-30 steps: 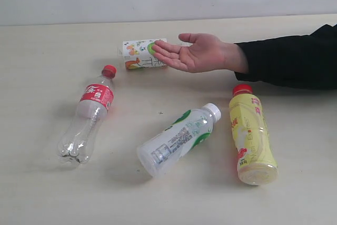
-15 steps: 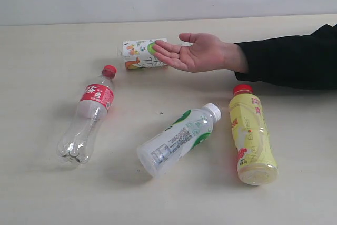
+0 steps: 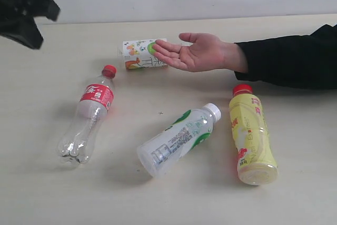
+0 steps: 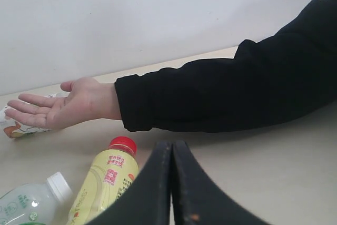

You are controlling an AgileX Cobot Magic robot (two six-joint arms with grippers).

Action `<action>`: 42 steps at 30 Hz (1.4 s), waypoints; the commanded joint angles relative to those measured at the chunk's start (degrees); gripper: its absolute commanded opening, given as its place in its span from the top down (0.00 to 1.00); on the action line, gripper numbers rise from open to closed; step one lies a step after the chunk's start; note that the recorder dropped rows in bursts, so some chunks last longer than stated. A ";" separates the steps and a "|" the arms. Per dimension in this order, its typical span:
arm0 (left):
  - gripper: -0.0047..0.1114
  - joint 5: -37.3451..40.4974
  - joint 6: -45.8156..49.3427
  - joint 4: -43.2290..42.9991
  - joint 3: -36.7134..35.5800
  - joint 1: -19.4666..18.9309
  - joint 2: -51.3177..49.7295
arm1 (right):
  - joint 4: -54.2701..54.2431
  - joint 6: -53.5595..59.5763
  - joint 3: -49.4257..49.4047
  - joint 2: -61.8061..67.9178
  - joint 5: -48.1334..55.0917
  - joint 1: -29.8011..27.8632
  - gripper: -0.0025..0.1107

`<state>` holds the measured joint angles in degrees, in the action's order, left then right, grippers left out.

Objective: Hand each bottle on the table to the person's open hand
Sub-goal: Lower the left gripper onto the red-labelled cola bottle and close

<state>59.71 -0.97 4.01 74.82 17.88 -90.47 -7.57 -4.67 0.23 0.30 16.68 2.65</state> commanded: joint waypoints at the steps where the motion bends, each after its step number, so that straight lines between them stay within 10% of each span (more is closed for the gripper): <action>1: 0.88 1.69 -3.40 -7.88 0.76 6.92 -5.06 | 0.05 0.06 -0.23 -0.30 -0.35 0.00 0.98; 10: 0.14 1.56 -7.14 -7.60 0.55 10.73 -12.11 | 0.05 0.06 -0.23 -0.30 -0.35 0.00 0.98; 18: 0.29 -6.24 -7.03 -7.60 -3.48 10.73 -15.00 | 0.05 0.06 -0.23 -0.30 -0.35 0.00 0.98; 42: 0.23 -15.06 -7.03 -4.41 -7.65 10.73 -22.81 | 0.05 0.06 -0.23 -0.30 -0.35 0.00 0.98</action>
<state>45.75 -7.50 -1.82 67.20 28.36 -113.26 -7.57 -4.67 0.23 0.30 16.68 2.65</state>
